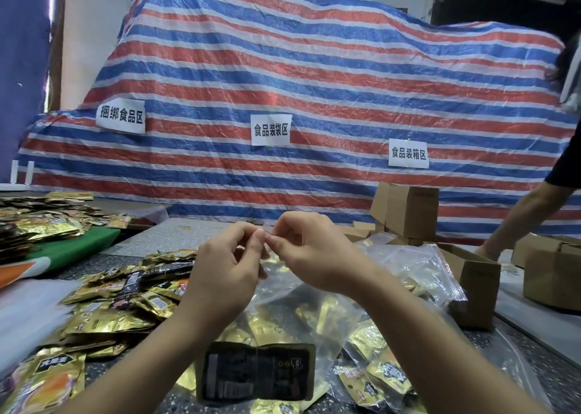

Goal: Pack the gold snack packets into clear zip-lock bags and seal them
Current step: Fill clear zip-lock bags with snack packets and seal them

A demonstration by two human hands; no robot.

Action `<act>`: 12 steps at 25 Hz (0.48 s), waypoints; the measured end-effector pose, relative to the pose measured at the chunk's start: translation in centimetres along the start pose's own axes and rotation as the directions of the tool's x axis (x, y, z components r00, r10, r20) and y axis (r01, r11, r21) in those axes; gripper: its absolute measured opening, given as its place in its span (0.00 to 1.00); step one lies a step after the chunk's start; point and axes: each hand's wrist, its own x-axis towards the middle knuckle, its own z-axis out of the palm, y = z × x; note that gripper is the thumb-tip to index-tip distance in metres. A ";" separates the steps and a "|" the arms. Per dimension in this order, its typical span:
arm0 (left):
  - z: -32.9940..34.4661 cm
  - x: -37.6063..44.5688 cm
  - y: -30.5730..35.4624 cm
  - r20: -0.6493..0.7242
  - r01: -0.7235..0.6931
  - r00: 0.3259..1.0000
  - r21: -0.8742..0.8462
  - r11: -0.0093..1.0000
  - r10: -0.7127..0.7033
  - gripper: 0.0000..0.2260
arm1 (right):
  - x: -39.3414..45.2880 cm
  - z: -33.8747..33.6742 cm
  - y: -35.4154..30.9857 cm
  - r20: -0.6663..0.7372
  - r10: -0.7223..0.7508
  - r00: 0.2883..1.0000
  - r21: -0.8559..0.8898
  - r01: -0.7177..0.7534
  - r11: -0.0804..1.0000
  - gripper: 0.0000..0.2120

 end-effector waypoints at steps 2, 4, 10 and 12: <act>-0.1 -0.1 -0.1 0.021 0.029 0.999 -0.023 0.999 -0.028 0.07 | -0.1 0.1 0.0 0.001 0.005 1.000 -0.002 -0.005 1.000 0.08; -0.2 -0.1 -0.3 0.026 0.067 0.998 -0.049 0.997 -0.065 0.07 | -0.1 0.1 0.0 0.010 0.009 1.000 0.001 -0.009 1.000 0.08; 0.0 0.3 -0.5 0.023 0.122 0.992 -0.093 0.988 -0.120 0.09 | -0.1 0.1 0.1 0.025 0.052 0.998 0.053 -0.053 0.997 0.08; 0.2 0.3 -0.4 0.013 0.129 0.992 -0.085 0.988 -0.128 0.09 | -0.1 0.1 0.0 0.020 0.057 0.998 0.062 -0.059 0.996 0.07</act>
